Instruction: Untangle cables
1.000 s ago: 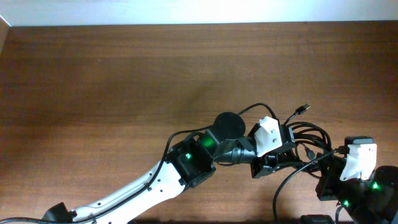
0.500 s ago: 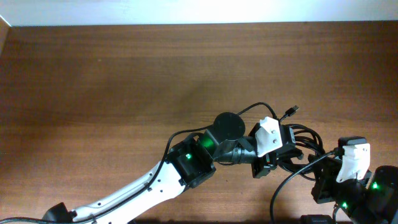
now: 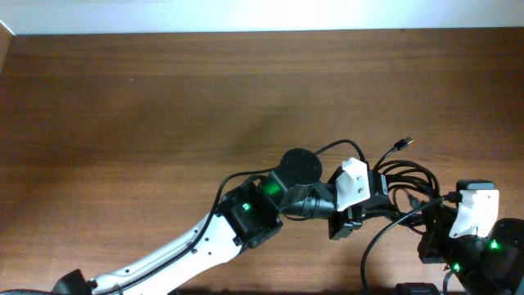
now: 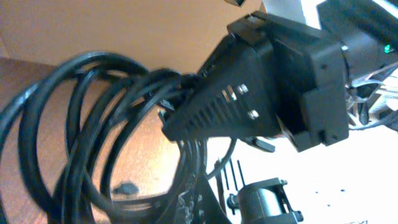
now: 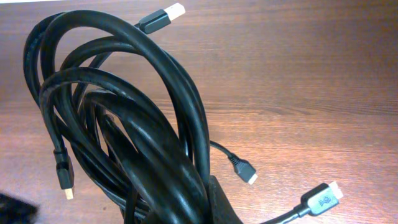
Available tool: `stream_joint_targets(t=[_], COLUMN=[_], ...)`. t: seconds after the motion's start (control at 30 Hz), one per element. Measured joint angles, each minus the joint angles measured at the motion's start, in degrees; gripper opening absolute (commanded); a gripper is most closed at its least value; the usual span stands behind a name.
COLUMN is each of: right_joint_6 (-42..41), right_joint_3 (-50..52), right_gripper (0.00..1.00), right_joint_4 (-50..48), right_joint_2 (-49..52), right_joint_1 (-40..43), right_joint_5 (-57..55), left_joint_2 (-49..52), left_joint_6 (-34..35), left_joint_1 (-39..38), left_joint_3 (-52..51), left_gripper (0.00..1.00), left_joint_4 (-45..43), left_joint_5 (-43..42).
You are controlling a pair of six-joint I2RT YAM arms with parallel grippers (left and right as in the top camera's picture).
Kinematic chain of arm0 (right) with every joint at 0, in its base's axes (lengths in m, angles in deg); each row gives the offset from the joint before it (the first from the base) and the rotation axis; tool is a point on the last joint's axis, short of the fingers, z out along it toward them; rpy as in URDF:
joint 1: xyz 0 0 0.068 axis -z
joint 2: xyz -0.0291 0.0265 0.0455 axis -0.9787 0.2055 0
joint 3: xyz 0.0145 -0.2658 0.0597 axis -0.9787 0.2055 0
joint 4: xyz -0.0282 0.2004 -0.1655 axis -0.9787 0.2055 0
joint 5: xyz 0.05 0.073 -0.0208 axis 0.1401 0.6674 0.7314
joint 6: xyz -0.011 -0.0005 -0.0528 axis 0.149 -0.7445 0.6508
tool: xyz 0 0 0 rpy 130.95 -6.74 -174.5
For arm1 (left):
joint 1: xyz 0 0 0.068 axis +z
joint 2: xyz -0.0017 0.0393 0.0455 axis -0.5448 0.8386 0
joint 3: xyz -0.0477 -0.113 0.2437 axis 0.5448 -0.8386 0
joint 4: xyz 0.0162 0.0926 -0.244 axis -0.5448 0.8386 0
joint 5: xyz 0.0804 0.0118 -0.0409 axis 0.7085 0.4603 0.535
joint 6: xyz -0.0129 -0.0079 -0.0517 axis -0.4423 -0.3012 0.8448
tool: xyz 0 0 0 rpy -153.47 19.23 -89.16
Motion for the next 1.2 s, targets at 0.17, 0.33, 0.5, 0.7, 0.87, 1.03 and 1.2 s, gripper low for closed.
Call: stream_joint_targets(t=[0.17, 0.33, 0.5, 0.7, 0.87, 1.03, 1.2], right_joint_6=[-0.02, 0.00, -0.04, -0.04, -0.04, -0.02, -0.07], right_joint_3=[0.00, 0.00, 0.00, 0.00, 0.00, 0.00, 0.00], right_gripper=[0.04, 0.08, 0.08, 0.08, 0.08, 0.08, 0.08], right_joint_4=[-0.02, -0.15, -0.17, -0.17, -0.20, -0.48, -1.05], right_joint_2=[0.00, 0.00, 0.00, 0.00, 0.00, 0.00, 0.00], right_joint_1=[0.00, 0.00, 0.00, 0.00, 0.00, 0.02, 0.11], right_joint_5=[-1.75, -1.66, -1.03, -0.79, 0.20, 3.45, 5.77], left_joint_2=[-1.64, -1.64, -1.64, -1.64, -1.64, -1.64, -1.64], left_joint_6=[0.94, 1.97, 1.97, 2.05, 2.01, 2.01, 2.01], left_joint_1=[0.00, -0.15, -0.24, -0.24, -0.24, -0.24, -0.33], left_joint_3=[0.04, 0.04, 0.04, 0.04, 0.04, 0.04, 0.04], left_gripper=[0.60, 0.77, 0.72, 0.77, 0.77, 0.77, 0.67], left_joint_4=[5.62, 5.51, 4.74, 2.95, 2.32, 2.27, 2.01], left_joint_5=[6.69, 10.05, 10.91, 11.39, 11.37, 11.37, 11.52])
